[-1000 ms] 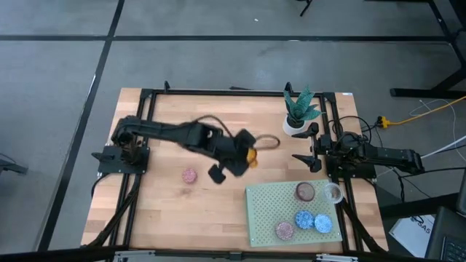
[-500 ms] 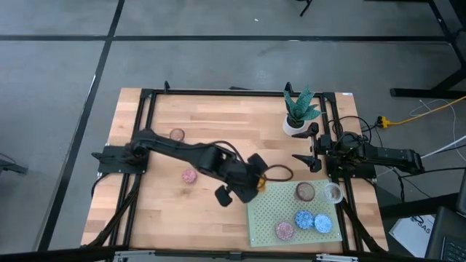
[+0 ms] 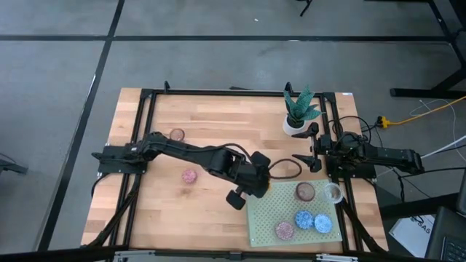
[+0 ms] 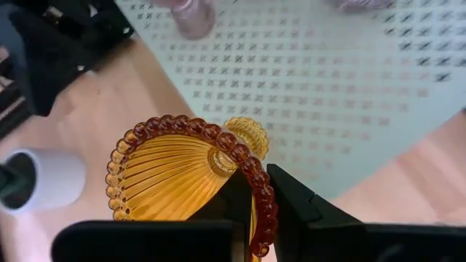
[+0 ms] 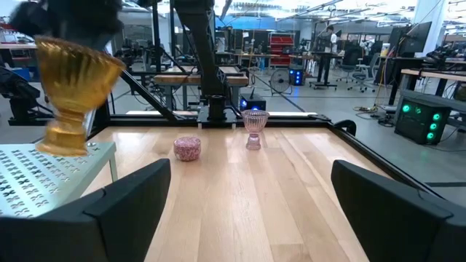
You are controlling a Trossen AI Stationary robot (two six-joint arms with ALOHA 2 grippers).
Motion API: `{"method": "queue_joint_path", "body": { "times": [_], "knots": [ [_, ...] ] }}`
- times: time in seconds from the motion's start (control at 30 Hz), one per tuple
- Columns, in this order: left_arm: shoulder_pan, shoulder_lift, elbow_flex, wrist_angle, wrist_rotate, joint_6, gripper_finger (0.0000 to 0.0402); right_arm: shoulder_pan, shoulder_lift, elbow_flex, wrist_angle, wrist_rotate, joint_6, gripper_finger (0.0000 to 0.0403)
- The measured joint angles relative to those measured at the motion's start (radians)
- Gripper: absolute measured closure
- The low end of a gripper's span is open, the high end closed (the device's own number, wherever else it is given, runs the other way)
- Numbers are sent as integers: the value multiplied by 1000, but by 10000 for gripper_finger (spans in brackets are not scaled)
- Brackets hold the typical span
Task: Pick & Place candle stick holders
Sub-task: Move the brown glass candle holder to the center of the table
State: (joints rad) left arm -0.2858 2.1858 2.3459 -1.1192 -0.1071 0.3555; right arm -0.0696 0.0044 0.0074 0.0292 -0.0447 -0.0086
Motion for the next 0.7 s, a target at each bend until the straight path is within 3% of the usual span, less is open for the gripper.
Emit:
{"method": "queue_joint_path", "body": {
  "times": [0.43, 0.7],
  "knots": [
    [-59, -24, 0, -116, 16, 36, 380, 0, 0, 0, 0, 0, 0, 20],
    [-74, -48, 0, -244, 2, -22, 380, 0, 0, 0, 1, 0, 0, 20]
  ]
}}
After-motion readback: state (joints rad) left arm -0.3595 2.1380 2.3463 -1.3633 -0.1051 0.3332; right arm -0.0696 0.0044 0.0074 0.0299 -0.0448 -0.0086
